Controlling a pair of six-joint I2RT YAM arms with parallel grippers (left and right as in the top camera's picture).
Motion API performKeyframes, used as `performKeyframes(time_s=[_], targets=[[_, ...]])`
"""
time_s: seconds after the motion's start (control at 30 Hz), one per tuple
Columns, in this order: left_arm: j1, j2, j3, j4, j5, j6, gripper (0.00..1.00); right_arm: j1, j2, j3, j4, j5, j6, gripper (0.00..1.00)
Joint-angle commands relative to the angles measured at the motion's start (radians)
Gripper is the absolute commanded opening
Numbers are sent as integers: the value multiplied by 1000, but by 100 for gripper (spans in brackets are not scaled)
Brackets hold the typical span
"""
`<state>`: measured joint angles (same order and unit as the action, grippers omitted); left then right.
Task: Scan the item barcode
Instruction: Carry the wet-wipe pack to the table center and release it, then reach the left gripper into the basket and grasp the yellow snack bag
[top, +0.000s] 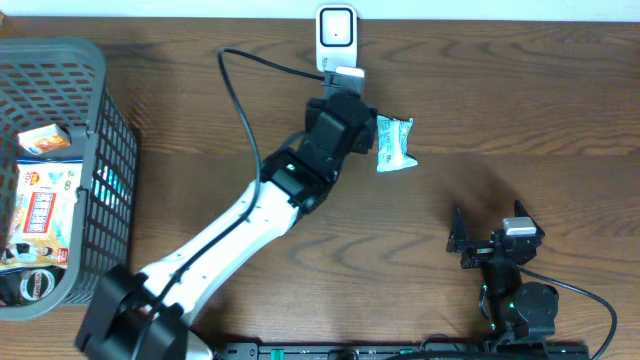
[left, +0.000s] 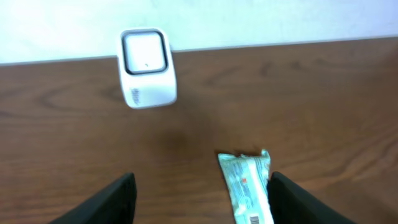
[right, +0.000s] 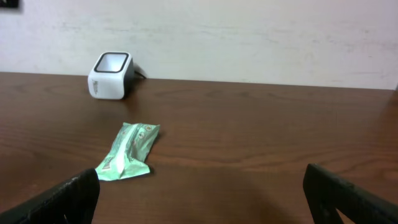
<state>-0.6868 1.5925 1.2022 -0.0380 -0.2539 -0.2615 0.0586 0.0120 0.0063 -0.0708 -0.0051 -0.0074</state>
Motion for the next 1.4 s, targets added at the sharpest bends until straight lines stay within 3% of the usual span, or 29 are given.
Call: performKeyframes(time_s=[0.0,0.13,0.23,0.3,0.37,0.5,0.67,0.97,1.37], targets=[[44,-167,8,-6,-29,114,69,-5,-5,-1,-5,-1,14,99],[177,-323,8,-107,-29,127,69,-5,-5,-1,-5,-1,14,99],[362,-434,8,-198,-28,126,69,-5,-5,-1,-5,-1,14,99],[510,-491,8,-239,-28,127,79,-5,-5,-1,-5,-1,14,99],[648,-529,8,-264,-28,127,80,-5,-5,-1,-5,-1,14,99],[913,-564,8,-284,-27,129,82,-5,-5,-1,-5,-1,14,99],[1141,-515,8,-386,-28,138,82,-5,-5,-1,-5,-1,14,99],[1278,-262,8,-587,-28,161,82,-5,-5,-1,-5,-1,14,99],[1331,-21,8,-644,-27,290,82,-5,-5,-1,-5,-1,14,99]])
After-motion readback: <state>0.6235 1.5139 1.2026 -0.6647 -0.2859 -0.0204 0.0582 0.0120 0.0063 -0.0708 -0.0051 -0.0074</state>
